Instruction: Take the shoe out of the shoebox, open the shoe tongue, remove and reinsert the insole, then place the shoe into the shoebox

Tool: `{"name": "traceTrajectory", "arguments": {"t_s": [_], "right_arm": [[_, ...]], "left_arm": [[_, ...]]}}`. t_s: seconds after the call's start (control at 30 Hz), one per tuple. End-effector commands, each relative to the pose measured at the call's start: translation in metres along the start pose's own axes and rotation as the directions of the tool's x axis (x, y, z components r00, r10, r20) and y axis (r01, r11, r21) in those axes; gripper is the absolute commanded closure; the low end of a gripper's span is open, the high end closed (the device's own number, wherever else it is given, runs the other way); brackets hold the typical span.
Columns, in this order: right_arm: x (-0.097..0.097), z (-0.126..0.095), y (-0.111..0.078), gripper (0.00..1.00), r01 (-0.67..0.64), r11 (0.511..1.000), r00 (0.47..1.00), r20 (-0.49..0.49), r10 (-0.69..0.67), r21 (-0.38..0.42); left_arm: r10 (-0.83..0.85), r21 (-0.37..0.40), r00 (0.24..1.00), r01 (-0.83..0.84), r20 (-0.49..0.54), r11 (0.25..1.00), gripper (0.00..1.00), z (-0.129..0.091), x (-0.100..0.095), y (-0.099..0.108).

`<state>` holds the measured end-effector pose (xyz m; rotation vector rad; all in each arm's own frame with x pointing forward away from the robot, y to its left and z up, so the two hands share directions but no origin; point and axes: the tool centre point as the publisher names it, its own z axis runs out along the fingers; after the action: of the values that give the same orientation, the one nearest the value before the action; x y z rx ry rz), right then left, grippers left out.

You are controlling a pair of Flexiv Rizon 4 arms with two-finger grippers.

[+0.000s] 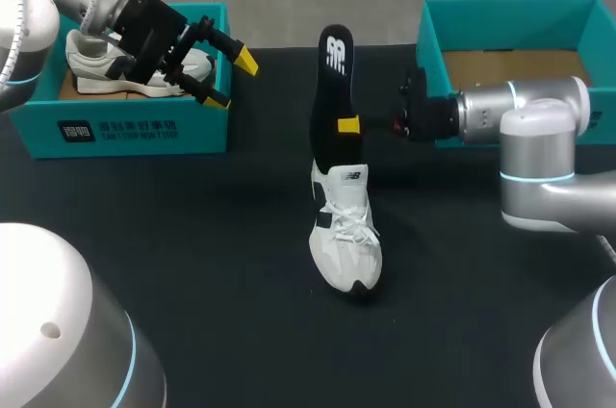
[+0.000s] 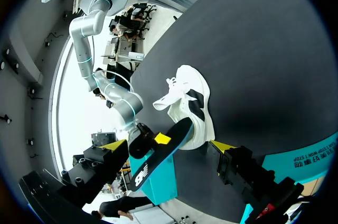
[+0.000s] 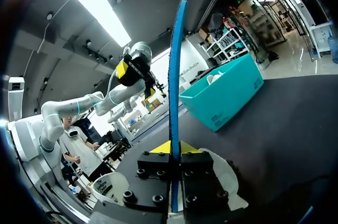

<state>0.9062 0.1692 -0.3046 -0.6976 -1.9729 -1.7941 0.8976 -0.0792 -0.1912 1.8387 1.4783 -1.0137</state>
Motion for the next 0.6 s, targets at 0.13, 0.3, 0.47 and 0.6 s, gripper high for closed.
{"name": "traceTrajectory", "arguments": {"t_s": [0.13,0.3,0.47,0.6], "right_arm": [[0.002,-0.002,-0.009,1.00,-0.001,1.000,1.000,0.009,0.001,-0.004],[0.002,-0.004,-0.019,1.00,0.003,1.000,1.000,0.006,-0.003,-0.019],[0.001,-0.001,-0.030,1.00,-0.002,1.000,1.000,-0.010,0.002,-0.020],[0.002,0.000,-0.036,1.00,-0.006,1.000,1.000,-0.026,0.005,-0.012]], "left_arm": [[0.001,0.001,1.000,-0.001,-0.003,1.000,0.00,0.000,0.000,0.000],[0.001,0.001,1.000,-0.001,-0.003,1.000,0.00,0.000,0.000,0.000],[0.001,0.001,1.000,-0.001,-0.003,1.000,0.00,0.000,0.000,0.000],[0.001,0.001,1.000,-0.001,-0.003,1.000,0.00,0.000,0.000,0.000]]}}
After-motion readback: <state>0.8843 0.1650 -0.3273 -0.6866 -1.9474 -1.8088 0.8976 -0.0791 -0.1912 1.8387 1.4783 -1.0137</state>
